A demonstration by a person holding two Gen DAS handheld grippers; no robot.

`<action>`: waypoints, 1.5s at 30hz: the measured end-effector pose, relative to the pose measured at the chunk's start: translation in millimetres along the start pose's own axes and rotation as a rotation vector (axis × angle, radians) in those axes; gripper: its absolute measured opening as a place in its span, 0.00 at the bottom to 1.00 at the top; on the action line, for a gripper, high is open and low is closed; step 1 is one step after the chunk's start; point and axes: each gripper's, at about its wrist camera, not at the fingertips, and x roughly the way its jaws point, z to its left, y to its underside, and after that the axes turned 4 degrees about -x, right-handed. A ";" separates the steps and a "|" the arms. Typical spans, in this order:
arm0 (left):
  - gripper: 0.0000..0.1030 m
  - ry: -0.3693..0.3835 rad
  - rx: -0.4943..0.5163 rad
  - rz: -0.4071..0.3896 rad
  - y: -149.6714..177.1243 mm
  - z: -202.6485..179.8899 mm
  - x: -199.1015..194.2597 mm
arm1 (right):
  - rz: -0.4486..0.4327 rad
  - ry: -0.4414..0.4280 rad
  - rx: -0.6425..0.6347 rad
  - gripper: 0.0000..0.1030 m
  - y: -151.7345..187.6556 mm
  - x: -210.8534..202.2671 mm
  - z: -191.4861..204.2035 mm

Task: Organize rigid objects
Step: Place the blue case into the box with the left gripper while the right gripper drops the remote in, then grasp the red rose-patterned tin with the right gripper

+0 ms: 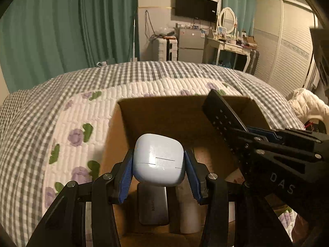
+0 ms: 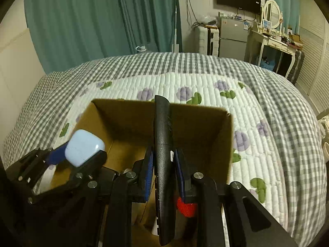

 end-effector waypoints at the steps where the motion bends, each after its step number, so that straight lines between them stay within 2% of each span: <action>1: 0.47 0.003 -0.003 0.003 1.0 -0.7 1.3 | -0.003 -0.001 0.000 0.18 0.7 1.1 -0.8; 8: 0.49 0.034 -0.013 0.017 6.4 -7.3 -7.3 | -0.048 0.022 0.006 0.23 -2.0 -16.2 -5.3; 10: 0.54 0.036 -0.009 0.007 6.5 -9.5 -17.9 | -0.071 0.034 0.020 0.40 -4.7 -31.6 -9.1; 11: 0.62 0.025 -0.005 -0.008 6.2 -10.8 -27.5 | -0.082 0.039 0.023 0.42 -6.5 -37.7 -10.6; 13: 0.71 0.003 -0.003 -0.037 4.5 -12.1 -44.2 | -0.110 0.049 0.029 0.43 -9.6 -60.8 -15.4; 14: 0.72 -0.005 -0.005 -0.051 3.4 -11.8 -53.8 | -0.116 0.051 0.031 0.44 -10.0 -68.8 -17.1; 16: 0.75 -0.012 -0.011 -0.067 2.1 -9.9 -75.5 | -0.140 0.066 0.032 0.59 -9.3 -93.1 -19.4; 18: 0.78 -0.023 -0.014 -0.083 0.8 -7.5 -97.7 | -0.164 0.078 0.029 0.68 -7.7 -115.9 -19.8; 20: 0.81 -0.044 -0.009 -0.111 2.1 -6.1 -120.4 | -0.181 0.090 0.020 0.70 -3.9 -138.6 -17.9; 24: 0.82 -0.058 -0.009 -0.145 8.0 -1.6 -158.9 | -0.208 0.108 0.008 0.84 12.0 -177.2 -10.4; 28: 0.85 -0.069 -0.032 -0.150 22.7 7.3 -182.2 | -0.196 0.109 0.019 0.88 34.3 -195.3 -0.2; 32: 0.85 -0.078 -0.058 -0.133 44.2 18.3 -186.8 | -0.155 0.104 0.023 0.88 57.8 -187.5 10.9; 35: 0.85 -0.078 -0.075 -0.111 60.1 25.4 -177.6 | -0.104 0.115 0.012 0.88 76.1 -166.1 20.3; 39: 0.85 -0.107 -0.073 -0.083 79.9 34.2 -158.4 | -0.037 0.123 0.002 0.88 101.1 -126.3 29.6; 45: 0.85 -0.133 -0.082 -0.004 106.8 54.5 -112.0 | 0.094 0.073 -0.006 0.88 130.2 -55.5 37.1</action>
